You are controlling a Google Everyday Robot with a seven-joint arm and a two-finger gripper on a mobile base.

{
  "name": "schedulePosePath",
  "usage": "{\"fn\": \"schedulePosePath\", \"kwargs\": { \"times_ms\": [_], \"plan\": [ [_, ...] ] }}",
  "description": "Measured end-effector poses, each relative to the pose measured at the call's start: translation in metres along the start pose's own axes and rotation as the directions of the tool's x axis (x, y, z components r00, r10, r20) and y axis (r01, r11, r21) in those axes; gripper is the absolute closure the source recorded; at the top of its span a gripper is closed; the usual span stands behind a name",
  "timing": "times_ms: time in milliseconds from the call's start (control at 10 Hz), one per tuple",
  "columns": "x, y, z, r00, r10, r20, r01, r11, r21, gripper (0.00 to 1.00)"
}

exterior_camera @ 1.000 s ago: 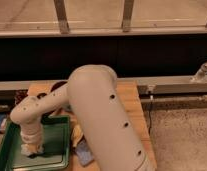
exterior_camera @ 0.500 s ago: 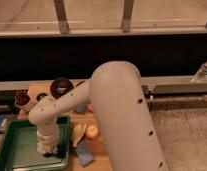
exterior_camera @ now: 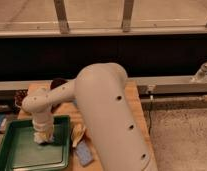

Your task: Wipe tray with towel

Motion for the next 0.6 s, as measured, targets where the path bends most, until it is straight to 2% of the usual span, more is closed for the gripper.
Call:
{"fn": "schedulePosePath", "kwargs": {
  "times_ms": [100, 300, 500, 600],
  "plan": [
    [-0.015, 0.001, -0.001, 0.999, -0.037, -0.006, 0.037, 0.999, 0.001, 1.0],
    [-0.036, 0.024, 0.002, 0.994, -0.108, -0.014, 0.108, 0.994, -0.002, 1.0],
    [-0.035, 0.046, 0.004, 0.991, -0.13, -0.013, 0.13, 0.992, -0.002, 1.0],
    [-0.026, 0.053, 0.003, 0.993, -0.119, -0.008, 0.119, 0.993, 0.0, 1.0]
  ]
}}
